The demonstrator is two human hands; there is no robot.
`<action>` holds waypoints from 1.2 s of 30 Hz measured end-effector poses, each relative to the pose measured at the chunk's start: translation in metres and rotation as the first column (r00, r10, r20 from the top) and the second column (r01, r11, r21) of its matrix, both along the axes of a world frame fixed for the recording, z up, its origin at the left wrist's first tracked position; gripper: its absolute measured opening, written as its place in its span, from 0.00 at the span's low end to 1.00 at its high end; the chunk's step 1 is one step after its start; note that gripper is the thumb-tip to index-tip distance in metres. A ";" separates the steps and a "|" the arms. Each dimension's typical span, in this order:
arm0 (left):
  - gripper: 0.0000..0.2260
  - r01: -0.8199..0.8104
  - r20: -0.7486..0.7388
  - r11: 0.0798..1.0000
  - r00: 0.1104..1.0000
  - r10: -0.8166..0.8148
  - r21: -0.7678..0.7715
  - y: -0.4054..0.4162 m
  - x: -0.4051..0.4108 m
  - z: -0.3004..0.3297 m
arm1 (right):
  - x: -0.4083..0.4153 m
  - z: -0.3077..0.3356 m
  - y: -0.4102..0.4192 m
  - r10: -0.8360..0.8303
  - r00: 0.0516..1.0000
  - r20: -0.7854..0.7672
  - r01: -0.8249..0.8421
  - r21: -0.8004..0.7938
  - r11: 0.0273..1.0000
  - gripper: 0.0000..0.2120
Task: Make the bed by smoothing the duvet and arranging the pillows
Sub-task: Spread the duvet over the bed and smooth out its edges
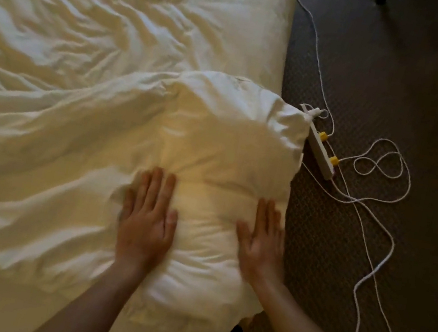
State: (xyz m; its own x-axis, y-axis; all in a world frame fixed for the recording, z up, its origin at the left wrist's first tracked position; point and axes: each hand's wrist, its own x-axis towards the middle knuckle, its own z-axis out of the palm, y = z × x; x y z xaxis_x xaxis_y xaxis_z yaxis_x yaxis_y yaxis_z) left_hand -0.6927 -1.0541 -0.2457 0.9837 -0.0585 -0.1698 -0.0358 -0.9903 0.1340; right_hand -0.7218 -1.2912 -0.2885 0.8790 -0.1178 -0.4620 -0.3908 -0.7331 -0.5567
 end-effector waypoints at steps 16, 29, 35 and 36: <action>0.28 -0.022 -0.068 0.994 0.997 0.029 0.105 0.005 0.184 -0.004 | 0.206 0.019 0.001 0.278 0.949 0.147 -0.231 -0.275 0.933 0.32; 0.28 0.088 -0.052 0.993 0.994 -0.092 -0.076 0.015 0.067 -0.003 | 0.105 0.039 0.039 0.490 0.841 0.230 -0.438 -0.244 0.865 0.31; 0.27 -0.180 -0.033 0.983 0.983 0.179 -0.038 0.068 0.014 0.006 | 0.066 0.061 0.064 0.138 0.976 0.167 -0.108 -0.175 0.979 0.30; 0.27 -0.147 -0.010 0.986 0.989 0.147 -0.075 0.064 0.003 0.010 | 0.050 0.070 0.078 0.173 0.962 0.211 -0.144 -0.146 0.979 0.31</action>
